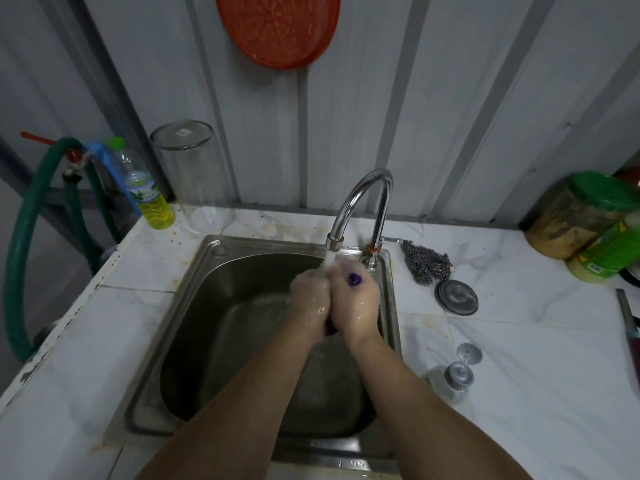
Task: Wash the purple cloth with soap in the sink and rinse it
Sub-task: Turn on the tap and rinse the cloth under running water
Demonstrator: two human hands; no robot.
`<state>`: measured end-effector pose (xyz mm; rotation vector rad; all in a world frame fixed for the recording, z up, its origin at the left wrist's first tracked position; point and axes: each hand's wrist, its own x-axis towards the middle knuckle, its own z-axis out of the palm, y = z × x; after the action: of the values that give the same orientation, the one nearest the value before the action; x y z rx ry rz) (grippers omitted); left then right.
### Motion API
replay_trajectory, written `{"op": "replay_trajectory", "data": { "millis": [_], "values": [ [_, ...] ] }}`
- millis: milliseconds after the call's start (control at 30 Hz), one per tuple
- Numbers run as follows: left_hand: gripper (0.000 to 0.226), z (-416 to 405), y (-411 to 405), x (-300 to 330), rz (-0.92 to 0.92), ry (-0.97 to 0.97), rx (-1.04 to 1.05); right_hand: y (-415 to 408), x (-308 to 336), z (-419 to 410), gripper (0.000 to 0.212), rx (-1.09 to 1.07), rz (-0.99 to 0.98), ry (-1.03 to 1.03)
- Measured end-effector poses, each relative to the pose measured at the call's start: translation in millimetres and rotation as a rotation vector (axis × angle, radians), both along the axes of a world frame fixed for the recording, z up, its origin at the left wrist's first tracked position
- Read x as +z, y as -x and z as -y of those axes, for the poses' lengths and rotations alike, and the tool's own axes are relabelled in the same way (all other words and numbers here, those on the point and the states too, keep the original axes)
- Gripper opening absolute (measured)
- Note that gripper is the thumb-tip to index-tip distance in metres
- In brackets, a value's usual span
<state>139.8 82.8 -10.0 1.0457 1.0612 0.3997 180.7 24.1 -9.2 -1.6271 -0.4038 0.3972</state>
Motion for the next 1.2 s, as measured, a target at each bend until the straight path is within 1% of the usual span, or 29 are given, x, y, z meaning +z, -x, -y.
{"op": "replay_trajectory", "data": {
  "millis": [33,67,133,167,200,267,333,367,400,467,500,533,567,633,700,767,800,833,867,900,967,1033,1100,1133,1200],
  "values": [
    [0.022,-0.9,0.2,-3.3,-0.010,-0.064,0.063,-1.2,-0.9,-1.8,0.021,-0.012,-0.021,0.023],
    [0.022,-0.3,1.6,-5.3,-0.029,-0.134,0.051,-2.4,-2.5,-3.8,0.023,-0.011,-0.047,0.036],
    [0.023,-3.2,1.2,-9.3,-0.110,-0.378,-0.063,-6.7,-1.8,-8.6,0.028,-0.003,-0.072,0.083],
    [0.027,-5.8,2.0,-11.9,-0.159,-0.486,-0.076,-7.5,-0.7,-10.3,0.030,-0.009,-0.085,0.122],
    [0.031,-6.4,2.5,-8.3,-0.178,-0.510,-0.052,-8.0,0.3,-11.6,0.033,-0.038,-0.129,0.149],
    [0.033,-4.0,3.9,-0.4,-0.182,-0.553,0.005,-6.6,-0.3,-12.7,0.039,-0.130,-0.314,0.168],
    [0.032,2.1,5.9,3.3,-0.179,-0.596,0.049,-5.2,-0.3,-13.5,0.031,-0.204,-0.539,0.109],
    [0.034,5.8,7.3,4.8,-0.142,-0.583,0.070,-6.1,1.9,-13.7,0.023,-0.228,-0.649,0.052],
    [0.033,8.2,8.0,6.9,-0.060,-0.514,0.117,-7.8,5.2,-13.6,0.018,-0.246,-0.749,-0.018],
    [0.018,10.1,10.0,10.1,0.159,-0.317,0.185,-11.7,8.8,-10.7,0.030,-0.249,-0.881,-0.169],
    [0.011,10.4,10.6,10.8,0.253,-0.250,0.181,-12.2,9.5,-8.9,0.033,-0.226,-0.892,-0.228],
    [0.005,9.1,11.5,10.1,0.302,-0.210,0.165,-10.5,10.1,-6.2,0.033,-0.185,-0.878,-0.272],
    [0.004,7.6,12.8,9.5,0.315,-0.186,0.141,-6.3,11.2,-3.3,0.031,-0.135,-0.851,-0.305],
    [0.020,3.3,13.5,10.7,0.306,-0.140,0.121,3.7,11.3,3.7,0.028,-0.047,-0.796,-0.393],
    [0.023,-1.3,10.1,14.6,0.265,-0.059,0.217,11.9,8.8,8.7,0.032,-0.012,-0.757,-0.492],
    [0.017,-3.3,3.2,15.3,0.183,0.015,0.346,16.1,10.6,11.4,0.032,-0.029,-0.739,-0.556],
    [0.014,-2.2,0.9,14.8,0.145,0.048,0.383,17.4,12.3,11.8,0.026,-0.062,-0.739,-0.550],
    [0.013,-0.4,-1.2,15.4,0.114,0.073,0.408,17.7,14.2,11.6,0.017,-0.100,-0.738,-0.514],
    [0.013,0.7,-2.7,15.0,0.084,0.087,0.415,17.7,17.9,11.0,0.013,-0.140,-0.729,-0.457],
    [0.015,1.3,-3.4,13.9,0.063,0.099,0.416,17.0,20.7,9.1,0.017,-0.180,-0.708,-0.398],
    [0.025,-0.4,-5.8,15.6,0.023,0.111,0.406,12.6,21.2,4.0,0.021,-0.241,-0.658,-0.322],
    [0.042,-3.1,-7.6,18.0,0.033,0.166,0.406,5.6,16.1,-1.6,0.019,-0.249,-0.638,-0.242],
    [0.060,-2.6,-7.5,21.2,0.040,0.212,0.387,-1.9,10.3,-3.9,0.020,-0.208,-0.732,-0.198],
    [0.064,-2.6,-6.4,20.6,0.024,0.231,0.375,-4.8,8.3,-4.1,0.025,-0.182,-0.799,-0.191],
    [0.056,-2.9,-3.4,17.2,0.043,0.287,0.363,-8.3,7.4,-2.7,0.029,-0.164,-0.866,-0.162]
  ]
}}
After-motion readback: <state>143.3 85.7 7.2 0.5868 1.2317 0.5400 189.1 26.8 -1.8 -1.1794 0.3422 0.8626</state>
